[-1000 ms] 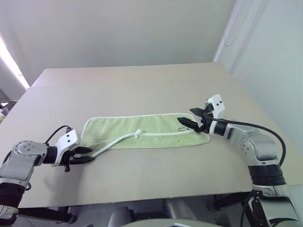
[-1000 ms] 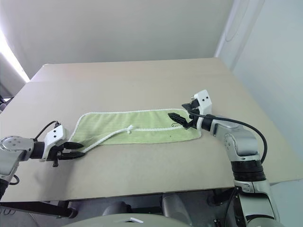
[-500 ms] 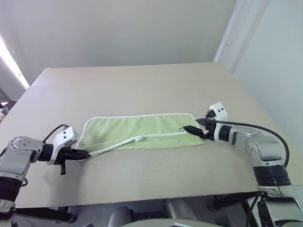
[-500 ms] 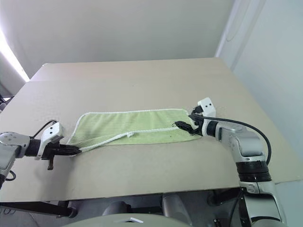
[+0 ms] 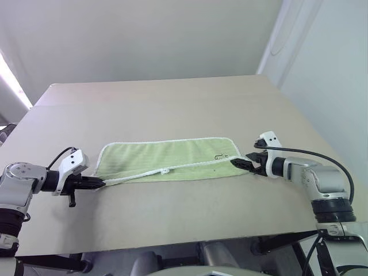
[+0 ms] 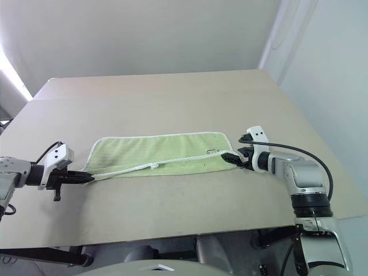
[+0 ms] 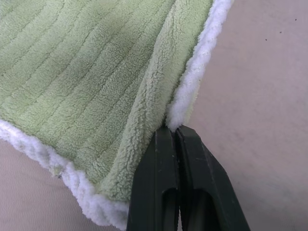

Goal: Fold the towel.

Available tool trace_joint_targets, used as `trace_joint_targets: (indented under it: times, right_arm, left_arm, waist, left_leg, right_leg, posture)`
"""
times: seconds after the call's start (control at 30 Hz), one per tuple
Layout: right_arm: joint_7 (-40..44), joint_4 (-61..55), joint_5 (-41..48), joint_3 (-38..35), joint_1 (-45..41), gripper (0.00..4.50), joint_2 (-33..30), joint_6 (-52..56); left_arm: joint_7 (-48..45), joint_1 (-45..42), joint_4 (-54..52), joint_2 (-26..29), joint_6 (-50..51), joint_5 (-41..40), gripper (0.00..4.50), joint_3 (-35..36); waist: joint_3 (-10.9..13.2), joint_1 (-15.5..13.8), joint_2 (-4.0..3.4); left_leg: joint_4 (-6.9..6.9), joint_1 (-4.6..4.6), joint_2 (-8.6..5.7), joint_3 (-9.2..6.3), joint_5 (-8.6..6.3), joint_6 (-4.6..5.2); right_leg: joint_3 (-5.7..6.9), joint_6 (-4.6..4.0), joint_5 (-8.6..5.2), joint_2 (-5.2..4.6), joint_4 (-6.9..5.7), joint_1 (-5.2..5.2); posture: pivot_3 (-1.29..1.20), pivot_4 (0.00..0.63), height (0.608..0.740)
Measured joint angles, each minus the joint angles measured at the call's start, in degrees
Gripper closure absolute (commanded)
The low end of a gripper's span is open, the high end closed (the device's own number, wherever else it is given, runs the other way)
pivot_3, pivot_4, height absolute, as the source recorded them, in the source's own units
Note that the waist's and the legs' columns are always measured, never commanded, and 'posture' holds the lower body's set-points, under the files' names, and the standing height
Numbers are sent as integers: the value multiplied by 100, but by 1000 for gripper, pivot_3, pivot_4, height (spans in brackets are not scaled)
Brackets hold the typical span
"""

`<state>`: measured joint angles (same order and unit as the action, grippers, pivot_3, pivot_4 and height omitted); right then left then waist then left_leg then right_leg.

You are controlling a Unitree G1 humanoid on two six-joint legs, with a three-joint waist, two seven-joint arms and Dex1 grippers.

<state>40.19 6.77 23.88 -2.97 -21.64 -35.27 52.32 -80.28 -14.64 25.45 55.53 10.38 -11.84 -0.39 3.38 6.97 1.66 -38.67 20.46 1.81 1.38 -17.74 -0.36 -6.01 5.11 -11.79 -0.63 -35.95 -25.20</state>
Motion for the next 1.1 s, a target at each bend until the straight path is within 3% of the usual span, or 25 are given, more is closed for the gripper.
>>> trace_joint_targets:
  times: [0.47, 0.57, 0.9, 1.1]
  right_arm:
    - [276, -620, 63, -13, 180, 0, -69, -52]
    - [358, -715, 87, -7, 266, 859, -70, -91]
    - [473, -893, 87, 54, 401, 4468, -73, -280]
    - [751, -1171, 225, 45, 575, 4468, -207, -322]
  left_arm:
    - [44, -76, 12, -1, 59, 10, 4488, -4]
    - [44, -76, 9, -1, 69, 10, 4500, -4]
    - [49, -133, 8, 0, 175, 13, 4500, -5]
    - [55, -436, 55, -1, 535, -91, 4500, 27]
  waist:
    - [0, 15, 0]
    - [0, 11, 1]
    - [0, 12, 1]
    - [1, -1, 6]
  left_leg:
    - [0, -1, 0, 0, 0, 0]
    - [-1, 0, 0, 0, 0, 0]
    - [-1, 0, 0, 0, 0, 0]
    - [-2, -1, 0, 0, 0, 0]
  right_leg:
    - [0, 0, 0, 0, -2, -1]
    - [0, 0, 0, 0, -2, 0]
    - [0, 0, 0, 0, -2, 0]
    - [0, 0, 0, 0, -2, 1]
  posture:
    - [0, 0, 712]
    - [0, 0, 712]
    - [0, 0, 712]
    - [0, 0, 712]
